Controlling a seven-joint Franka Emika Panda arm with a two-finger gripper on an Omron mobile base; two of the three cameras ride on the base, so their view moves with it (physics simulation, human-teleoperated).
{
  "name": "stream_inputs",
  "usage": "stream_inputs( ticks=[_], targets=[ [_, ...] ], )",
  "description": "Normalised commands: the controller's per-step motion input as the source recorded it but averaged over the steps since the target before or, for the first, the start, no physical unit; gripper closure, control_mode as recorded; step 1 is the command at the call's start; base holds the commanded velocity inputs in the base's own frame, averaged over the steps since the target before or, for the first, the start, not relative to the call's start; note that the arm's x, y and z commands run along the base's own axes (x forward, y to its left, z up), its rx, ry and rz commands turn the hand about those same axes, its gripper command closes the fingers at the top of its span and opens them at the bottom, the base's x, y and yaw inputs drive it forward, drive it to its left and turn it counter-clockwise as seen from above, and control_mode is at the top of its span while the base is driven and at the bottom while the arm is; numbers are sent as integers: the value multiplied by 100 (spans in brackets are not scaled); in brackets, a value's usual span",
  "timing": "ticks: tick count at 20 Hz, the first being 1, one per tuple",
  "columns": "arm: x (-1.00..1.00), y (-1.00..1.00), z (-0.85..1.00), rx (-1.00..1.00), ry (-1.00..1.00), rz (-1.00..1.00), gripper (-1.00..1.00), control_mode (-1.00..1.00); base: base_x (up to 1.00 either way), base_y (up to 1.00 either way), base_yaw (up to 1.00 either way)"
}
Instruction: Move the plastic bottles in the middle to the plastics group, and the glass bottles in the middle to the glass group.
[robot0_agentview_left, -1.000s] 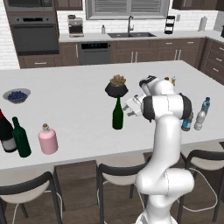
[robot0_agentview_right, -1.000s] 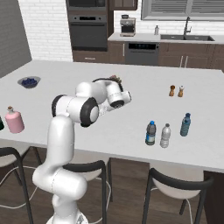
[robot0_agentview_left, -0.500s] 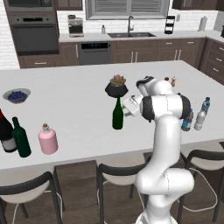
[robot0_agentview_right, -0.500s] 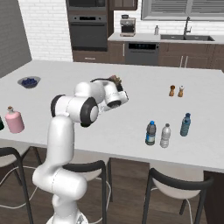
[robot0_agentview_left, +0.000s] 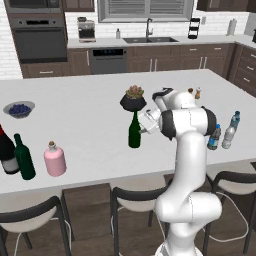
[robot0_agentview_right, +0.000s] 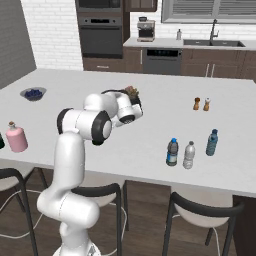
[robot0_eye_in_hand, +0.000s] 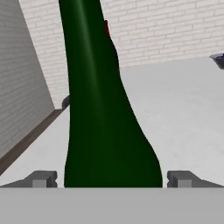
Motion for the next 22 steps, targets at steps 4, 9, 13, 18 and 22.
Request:
stream_inputs(
  ticks=[4,9,13,18,22],
  targets=[
    [0,0,0,0,0,2,100,-100,0,0,0],
    [0,0,0,0,0,0,100,-100,0,0,0],
    [-15,38,8,4,-14,1,100,-100,0,0,0],
    [-9,93,20,4,-9,16,100,-100,0,0,0],
    [-4,100,15,0,-1,20,100,-100,0,0,0]
  ],
)
